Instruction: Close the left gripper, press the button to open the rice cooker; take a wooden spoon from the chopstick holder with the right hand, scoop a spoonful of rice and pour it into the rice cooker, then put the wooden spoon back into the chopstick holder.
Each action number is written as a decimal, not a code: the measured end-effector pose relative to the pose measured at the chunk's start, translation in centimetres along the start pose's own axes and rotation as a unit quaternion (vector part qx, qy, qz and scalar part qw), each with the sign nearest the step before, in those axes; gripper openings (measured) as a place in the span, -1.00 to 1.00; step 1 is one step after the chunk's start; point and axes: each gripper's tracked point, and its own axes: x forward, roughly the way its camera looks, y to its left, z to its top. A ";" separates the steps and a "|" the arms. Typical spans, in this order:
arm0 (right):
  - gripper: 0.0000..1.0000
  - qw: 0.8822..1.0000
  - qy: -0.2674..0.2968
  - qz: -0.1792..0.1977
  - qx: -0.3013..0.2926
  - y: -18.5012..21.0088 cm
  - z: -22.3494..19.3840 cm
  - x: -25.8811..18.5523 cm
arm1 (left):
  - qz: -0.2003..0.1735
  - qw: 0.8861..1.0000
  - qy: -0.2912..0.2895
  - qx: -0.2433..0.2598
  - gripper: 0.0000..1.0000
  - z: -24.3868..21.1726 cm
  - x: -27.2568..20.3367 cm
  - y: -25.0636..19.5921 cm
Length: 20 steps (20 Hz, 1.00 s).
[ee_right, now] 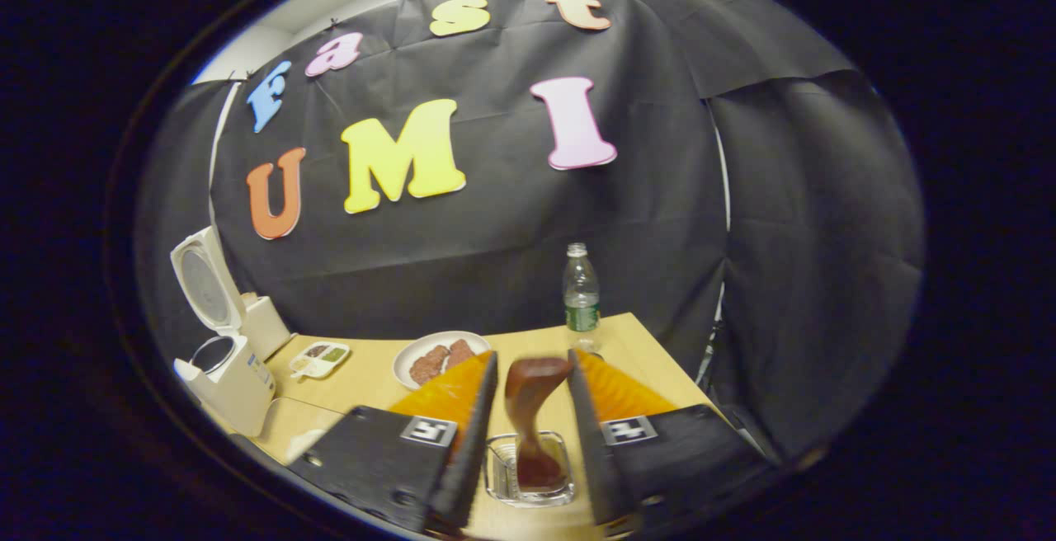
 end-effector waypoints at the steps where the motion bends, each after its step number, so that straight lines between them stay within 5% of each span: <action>1: 0.21 1.000 -0.012 -0.010 0.001 -0.7 0.5 -1.1 | -0.003 1.000 0.000 -0.002 0.85 0.3 0.2 0.0; 4: 1.00 0.999 -0.037 -0.007 0.015 -1.1 1.7 -5.0 | 0.000 1.000 -0.010 0.003 0.84 1.4 0.7 0.4; 8: 0.87 0.998 -0.060 -0.011 0.013 -0.8 2.3 -9.0 | -0.006 1.000 -0.027 0.012 0.85 3.4 2.0 1.0; 13: 0.97 0.997 -0.079 -0.006 0.008 0.1 1.6 -13.6 | -0.014 1.000 -0.019 0.005 0.85 5.3 4.1 2.1; 20: 0.87 0.995 -0.097 0.015 -0.019 1.2 1.1 -16.0 | -0.006 0.999 -0.046 0.002 0.85 11.9 8.9 5.3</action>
